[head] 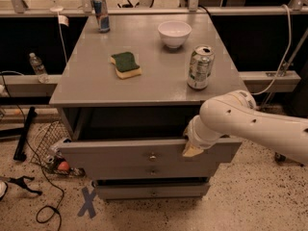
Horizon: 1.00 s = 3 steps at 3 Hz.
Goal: Open top drawer
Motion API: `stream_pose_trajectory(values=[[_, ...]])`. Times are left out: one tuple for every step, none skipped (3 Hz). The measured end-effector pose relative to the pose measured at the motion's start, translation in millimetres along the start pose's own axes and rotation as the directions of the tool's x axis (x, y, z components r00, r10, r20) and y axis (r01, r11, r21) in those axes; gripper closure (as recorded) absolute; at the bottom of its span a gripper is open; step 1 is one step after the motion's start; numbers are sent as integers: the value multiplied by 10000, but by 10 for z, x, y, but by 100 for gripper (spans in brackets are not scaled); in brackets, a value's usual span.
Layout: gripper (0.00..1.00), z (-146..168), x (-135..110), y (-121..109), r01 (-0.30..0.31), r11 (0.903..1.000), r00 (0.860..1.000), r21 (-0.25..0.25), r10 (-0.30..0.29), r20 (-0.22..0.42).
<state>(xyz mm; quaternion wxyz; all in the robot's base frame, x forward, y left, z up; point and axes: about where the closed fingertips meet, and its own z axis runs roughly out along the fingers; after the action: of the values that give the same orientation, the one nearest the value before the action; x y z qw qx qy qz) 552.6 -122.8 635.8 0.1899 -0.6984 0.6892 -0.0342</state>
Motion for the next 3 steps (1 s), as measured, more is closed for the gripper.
stream_pose_trajectory(values=[[12,6,-4,6,11,10000,10000,-16,-11,0],[0,11,-8,11,24,10000,10000,-30,-24,1],[0,11,-9,11,24,10000,10000,-31,-24,1]])
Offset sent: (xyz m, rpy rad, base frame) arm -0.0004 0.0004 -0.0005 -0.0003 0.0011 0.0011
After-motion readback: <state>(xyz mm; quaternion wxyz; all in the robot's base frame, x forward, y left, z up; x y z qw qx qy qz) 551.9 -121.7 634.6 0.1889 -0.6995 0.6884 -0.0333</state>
